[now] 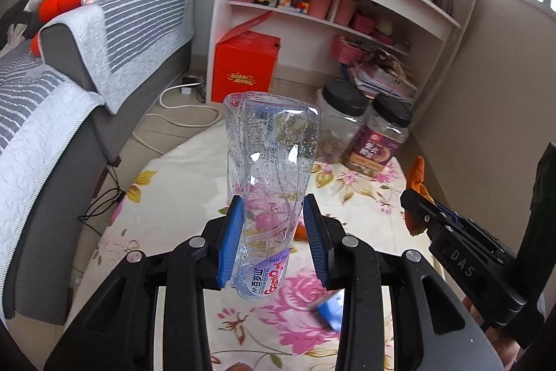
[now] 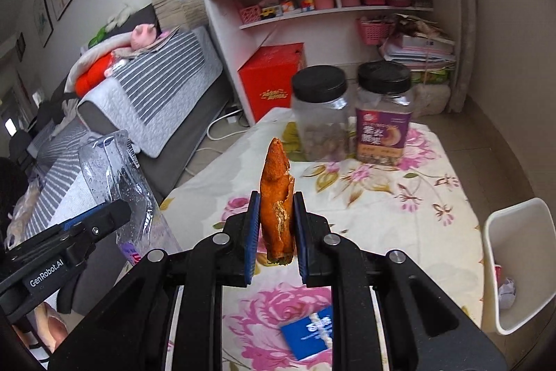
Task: Collect trash
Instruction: 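Carry the orange peel over the wastebasket with the right tool and release it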
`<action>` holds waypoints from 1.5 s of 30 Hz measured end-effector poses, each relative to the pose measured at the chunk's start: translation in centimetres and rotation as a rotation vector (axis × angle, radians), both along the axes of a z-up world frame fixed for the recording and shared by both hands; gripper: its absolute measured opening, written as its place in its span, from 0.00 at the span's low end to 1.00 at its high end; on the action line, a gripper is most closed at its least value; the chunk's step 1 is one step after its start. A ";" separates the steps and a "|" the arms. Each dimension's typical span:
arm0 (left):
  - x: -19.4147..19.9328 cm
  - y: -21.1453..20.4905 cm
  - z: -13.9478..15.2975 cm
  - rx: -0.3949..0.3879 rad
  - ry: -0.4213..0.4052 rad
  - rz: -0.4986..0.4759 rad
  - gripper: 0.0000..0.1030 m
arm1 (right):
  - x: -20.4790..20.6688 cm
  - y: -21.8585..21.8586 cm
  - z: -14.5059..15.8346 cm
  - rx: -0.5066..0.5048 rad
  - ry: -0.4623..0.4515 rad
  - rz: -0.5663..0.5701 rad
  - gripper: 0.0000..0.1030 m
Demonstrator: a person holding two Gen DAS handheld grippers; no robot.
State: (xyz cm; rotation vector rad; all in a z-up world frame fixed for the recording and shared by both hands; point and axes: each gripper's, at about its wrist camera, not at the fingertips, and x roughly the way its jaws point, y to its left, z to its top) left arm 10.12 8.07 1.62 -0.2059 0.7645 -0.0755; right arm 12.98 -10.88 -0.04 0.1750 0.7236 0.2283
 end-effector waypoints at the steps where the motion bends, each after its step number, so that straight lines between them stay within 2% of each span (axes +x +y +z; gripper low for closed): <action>1: 0.0 -0.6 0.1 0.000 -0.004 -0.007 0.35 | -0.1 -0.5 0.1 0.001 -0.001 -0.008 0.17; 14: 0.3 -7.3 0.2 0.005 -0.021 -0.102 0.35 | -1.6 -7.7 0.5 -0.045 -0.024 -0.137 0.17; 24: 0.2 -13.1 -0.1 0.006 -0.016 -0.199 0.35 | -3.0 -15.1 0.4 -0.125 -0.030 -0.291 0.17; 30: 0.1 -17.1 0.1 -0.021 -0.007 -0.266 0.35 | -3.7 -21.4 -0.8 -0.171 0.040 -0.430 0.17; 34: 0.3 -20.4 0.1 -0.038 0.006 -0.315 0.35 | -4.3 -25.8 -2.0 -0.158 0.110 -0.510 0.18; 36: 0.4 -21.9 0.0 -0.041 0.014 -0.337 0.35 | -4.8 -27.8 -2.2 -0.149 0.134 -0.546 0.22; 38: 0.5 -23.8 -0.2 -0.045 0.019 -0.364 0.35 | -5.4 -29.5 -2.1 -0.141 0.137 -0.602 0.44; 42: 0.8 -27.8 -0.3 -0.083 0.040 -0.415 0.35 | -7.3 -32.7 -1.2 -0.112 0.104 -0.712 0.51; 45: 0.6 -31.1 -0.3 -0.083 0.043 -0.458 0.35 | -8.7 -35.1 -0.8 -0.062 0.087 -0.773 0.57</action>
